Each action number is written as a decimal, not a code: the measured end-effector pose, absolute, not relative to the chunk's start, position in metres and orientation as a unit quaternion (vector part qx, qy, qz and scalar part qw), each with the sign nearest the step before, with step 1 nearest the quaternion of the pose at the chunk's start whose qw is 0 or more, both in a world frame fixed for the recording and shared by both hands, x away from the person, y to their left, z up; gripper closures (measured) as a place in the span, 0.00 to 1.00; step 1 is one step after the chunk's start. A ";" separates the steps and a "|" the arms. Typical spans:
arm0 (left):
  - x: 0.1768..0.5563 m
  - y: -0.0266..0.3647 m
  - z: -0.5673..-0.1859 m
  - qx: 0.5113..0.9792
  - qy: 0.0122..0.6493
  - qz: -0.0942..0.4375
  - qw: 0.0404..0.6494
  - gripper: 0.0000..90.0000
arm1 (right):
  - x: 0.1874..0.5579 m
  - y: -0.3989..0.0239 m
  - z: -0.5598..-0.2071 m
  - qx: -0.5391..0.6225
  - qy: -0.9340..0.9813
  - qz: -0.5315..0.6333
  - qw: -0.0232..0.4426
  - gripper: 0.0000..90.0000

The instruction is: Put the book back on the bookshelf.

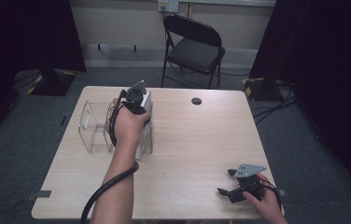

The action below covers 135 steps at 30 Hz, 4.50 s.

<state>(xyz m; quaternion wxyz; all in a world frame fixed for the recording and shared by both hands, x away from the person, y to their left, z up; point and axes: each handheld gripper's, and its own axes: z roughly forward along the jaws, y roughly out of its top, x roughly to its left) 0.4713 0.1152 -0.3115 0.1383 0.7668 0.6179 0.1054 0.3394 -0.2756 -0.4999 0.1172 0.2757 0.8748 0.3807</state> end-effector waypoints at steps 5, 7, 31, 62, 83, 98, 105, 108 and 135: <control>0.467 0.121 -0.309 0.778 0.606 0.093 0.135 0.52 | 0.339 -0.276 -0.500 0.276 0.875 0.381 0.117 0.13; 0.466 0.120 -0.308 0.777 0.606 0.099 0.139 0.53 | 0.340 -0.276 -0.500 0.275 0.875 0.381 0.118 0.13; 0.469 0.119 -0.306 0.765 0.623 0.096 0.128 0.59 | 0.340 -0.276 -0.500 0.276 0.875 0.381 0.117 0.13; 0.472 0.113 -0.311 0.728 0.652 0.130 0.166 0.59 | 0.339 -0.276 -0.500 0.276 0.875 0.381 0.117 0.13; 0.455 0.114 -0.302 0.759 0.614 0.121 0.180 0.51 | 0.339 -0.276 -0.500 0.273 0.876 0.381 0.116 0.13; 0.443 0.127 -0.305 0.771 0.595 0.098 0.206 0.45 | 0.339 -0.276 -0.500 0.273 0.876 0.381 0.116 0.13; 0.434 0.135 -0.305 0.777 0.582 0.087 0.223 0.42 | 0.340 -0.276 -0.500 0.272 0.876 0.381 0.116 0.13; 0.430 0.139 -0.306 0.777 0.578 0.083 0.236 0.40 | 0.340 -0.276 -0.500 0.272 0.876 0.381 0.116 0.13; 0.408 0.153 -0.332 0.815 0.514 0.054 0.264 0.33 | 0.339 -0.276 -0.500 0.273 0.876 0.381 0.117 0.13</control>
